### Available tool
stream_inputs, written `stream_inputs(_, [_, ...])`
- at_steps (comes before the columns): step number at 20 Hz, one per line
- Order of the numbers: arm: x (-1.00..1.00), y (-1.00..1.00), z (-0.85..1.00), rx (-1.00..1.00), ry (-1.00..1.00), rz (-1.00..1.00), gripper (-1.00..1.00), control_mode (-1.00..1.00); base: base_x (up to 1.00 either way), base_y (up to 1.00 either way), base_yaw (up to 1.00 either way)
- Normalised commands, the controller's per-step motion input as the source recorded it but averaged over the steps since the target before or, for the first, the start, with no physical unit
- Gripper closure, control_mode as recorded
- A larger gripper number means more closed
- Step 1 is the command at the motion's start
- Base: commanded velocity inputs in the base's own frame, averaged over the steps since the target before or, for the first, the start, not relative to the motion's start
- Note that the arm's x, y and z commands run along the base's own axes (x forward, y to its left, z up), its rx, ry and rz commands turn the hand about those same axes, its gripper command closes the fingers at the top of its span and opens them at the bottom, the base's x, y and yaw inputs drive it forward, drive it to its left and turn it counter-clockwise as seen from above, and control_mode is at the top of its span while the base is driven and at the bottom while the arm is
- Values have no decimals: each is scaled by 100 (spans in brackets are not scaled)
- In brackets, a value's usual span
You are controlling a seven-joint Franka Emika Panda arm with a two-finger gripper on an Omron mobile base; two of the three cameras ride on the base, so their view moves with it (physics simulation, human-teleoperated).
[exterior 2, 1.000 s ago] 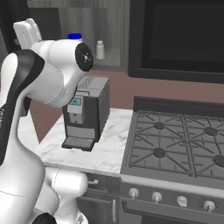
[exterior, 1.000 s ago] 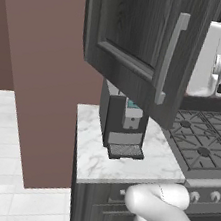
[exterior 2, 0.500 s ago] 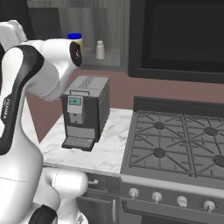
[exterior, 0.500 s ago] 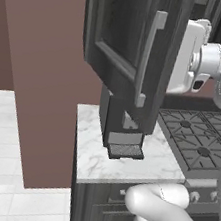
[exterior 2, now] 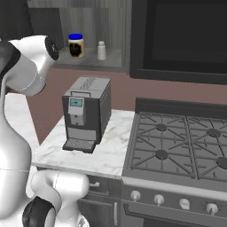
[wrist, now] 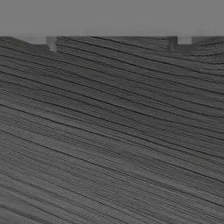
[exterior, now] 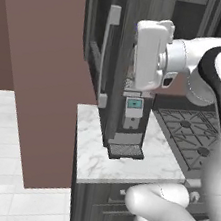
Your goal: Move the shaker and mayonnaise from the cabinet to the dining counter.
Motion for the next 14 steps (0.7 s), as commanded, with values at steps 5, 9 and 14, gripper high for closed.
stream_inputs(5, [0,53,-10,-23,-28,-2,-100,-100,0,0,0])
stream_inputs(9, [-1,29,-2,-16,-26,-4,-100,-100,0,0,0])
stream_inputs(14, [-18,-23,0,0,-17,0,-100,-100,0,0,0])
